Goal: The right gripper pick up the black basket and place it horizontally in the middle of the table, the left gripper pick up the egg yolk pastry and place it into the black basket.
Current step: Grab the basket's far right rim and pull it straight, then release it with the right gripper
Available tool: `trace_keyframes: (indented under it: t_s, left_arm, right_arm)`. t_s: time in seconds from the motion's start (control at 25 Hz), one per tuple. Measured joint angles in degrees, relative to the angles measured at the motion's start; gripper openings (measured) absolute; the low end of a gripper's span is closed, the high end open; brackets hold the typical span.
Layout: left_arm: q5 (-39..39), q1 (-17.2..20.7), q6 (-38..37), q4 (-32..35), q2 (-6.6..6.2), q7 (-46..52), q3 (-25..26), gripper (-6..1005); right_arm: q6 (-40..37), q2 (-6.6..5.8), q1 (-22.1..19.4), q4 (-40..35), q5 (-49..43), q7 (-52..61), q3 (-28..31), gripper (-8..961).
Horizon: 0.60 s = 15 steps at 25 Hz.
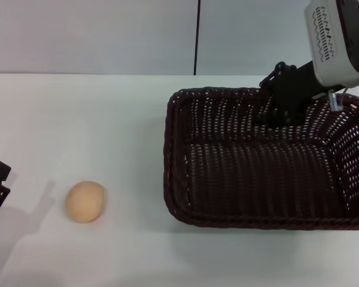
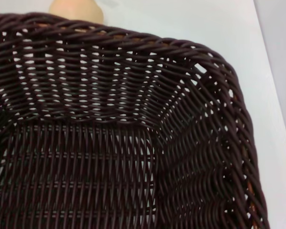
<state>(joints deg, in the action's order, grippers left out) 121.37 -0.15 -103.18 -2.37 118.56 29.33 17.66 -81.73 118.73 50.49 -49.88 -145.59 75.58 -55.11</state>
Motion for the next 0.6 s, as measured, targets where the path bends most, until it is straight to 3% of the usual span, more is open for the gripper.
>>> trace_keyframes:
  t_s: [0.04,0.28,0.36,0.6]
  left_arm:
    - [0.0,0.0,0.0,0.0,0.0,0.0,0.0,806]
    - [0.0,-0.05,0.0,0.0,-0.03,0.04,-0.04,804]
    - [0.0,-0.05,0.0,0.0,-0.03,0.04,-0.04,804]
    - [0.01,-0.85,0.08,0.98,-0.45,1.31,-0.75,803]
  right_arm:
    - [0.09,0.0,-0.2,-0.3,0.02,0.01,-0.08,204]
    - [0.16,0.16,-1.83,-3.46,1.27,0.15,-0.08,426]
    - [-0.03,0.18,-2.67,-4.85,2.81,0.14,-0.11,642]
    - [1.2,0.27,-4.71,-6.23,5.56,-0.22,-2.98,687]
